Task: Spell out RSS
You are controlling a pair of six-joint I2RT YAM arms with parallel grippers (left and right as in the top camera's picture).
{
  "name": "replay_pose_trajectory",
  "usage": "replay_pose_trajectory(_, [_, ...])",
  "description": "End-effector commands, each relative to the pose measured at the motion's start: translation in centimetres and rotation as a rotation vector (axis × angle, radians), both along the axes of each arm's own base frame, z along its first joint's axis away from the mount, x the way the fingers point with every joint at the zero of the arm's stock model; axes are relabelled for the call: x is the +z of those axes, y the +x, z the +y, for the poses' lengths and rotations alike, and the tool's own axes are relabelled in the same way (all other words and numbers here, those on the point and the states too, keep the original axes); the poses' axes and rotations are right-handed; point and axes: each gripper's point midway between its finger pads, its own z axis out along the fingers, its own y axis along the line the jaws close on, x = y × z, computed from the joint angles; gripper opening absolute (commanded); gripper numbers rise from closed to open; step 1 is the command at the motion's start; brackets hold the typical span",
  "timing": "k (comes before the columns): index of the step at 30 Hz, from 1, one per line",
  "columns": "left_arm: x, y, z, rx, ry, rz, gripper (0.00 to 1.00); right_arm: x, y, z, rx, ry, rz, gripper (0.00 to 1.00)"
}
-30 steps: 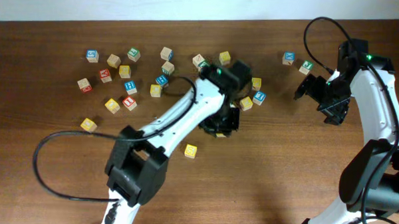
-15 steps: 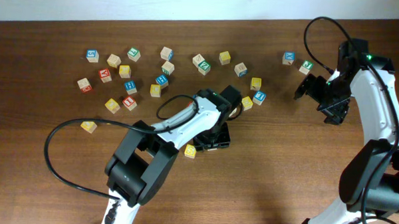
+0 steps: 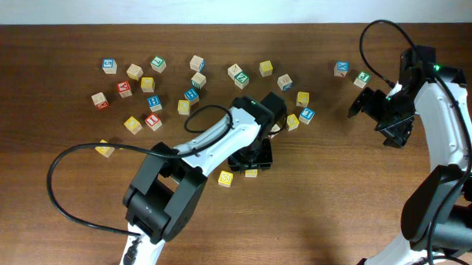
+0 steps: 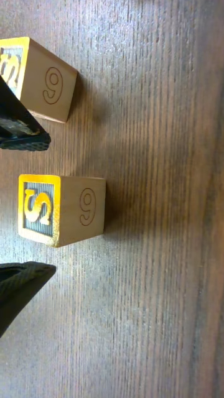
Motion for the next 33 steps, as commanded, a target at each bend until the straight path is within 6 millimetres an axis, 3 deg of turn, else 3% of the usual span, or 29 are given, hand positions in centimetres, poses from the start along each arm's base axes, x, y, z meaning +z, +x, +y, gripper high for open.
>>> replay_pose_trajectory(1, [0.4,0.6,0.0,-0.022,0.019,-0.039,0.54,1.1,0.3,0.3,0.007,0.005,-0.036,0.98])
replay_pose_trajectory(3, [0.9,0.8,0.5,-0.011,0.026,-0.038,0.59,1.1,0.3,0.3,0.007,0.005,-0.036,0.98])
replay_pose_trajectory(5, [3.0,1.4,1.1,0.01,0.018,-0.047,0.61,1.1,0.3,0.3,0.007,0.005,-0.036,0.98])
replay_pose_trajectory(10, [12.0,3.5,0.3,-0.03,-0.086,-0.176,0.67,1.1,0.3,0.3,0.007,0.005,-0.036,0.98])
replay_pose_trajectory(12, [14.8,4.1,2.2,-0.049,-0.097,-0.203,0.67,1.1,0.3,0.3,0.007,0.005,-0.036,0.98])
replay_pose_trajectory(13, [15.1,4.0,3.5,-0.046,-0.082,-0.186,0.67,1.1,0.3,0.3,0.007,0.005,-0.036,0.98])
replay_pose_trajectory(15, [14.2,2.8,6.3,-0.038,-0.008,-0.097,0.67,1.1,0.3,0.3,0.007,0.005,-0.036,0.98])
replay_pose_trajectory(16, [13.2,2.1,6.8,-0.045,0.013,-0.061,0.67,1.1,0.3,0.3,0.007,0.005,-0.036,0.98])
replay_pose_trajectory(21, [4.6,-2.4,6.8,-0.103,0.077,0.086,0.65,1.1,0.3,0.3,0.007,0.005,-0.036,0.98])
replay_pose_trajectory(22, [3.6,-2.9,7.0,-0.101,0.085,0.096,0.66,1.1,0.3,0.3,0.007,0.005,-0.036,0.99])
replay_pose_trajectory(26, [0.5,-3.5,8.5,-0.145,0.13,0.091,0.61,1.1,0.3,0.3,0.007,0.005,-0.036,0.98])
replay_pose_trajectory(33, [-2.1,-2.8,7.7,-0.149,0.086,0.039,0.52,1.1,0.3,0.3,0.007,0.005,-0.036,0.98])
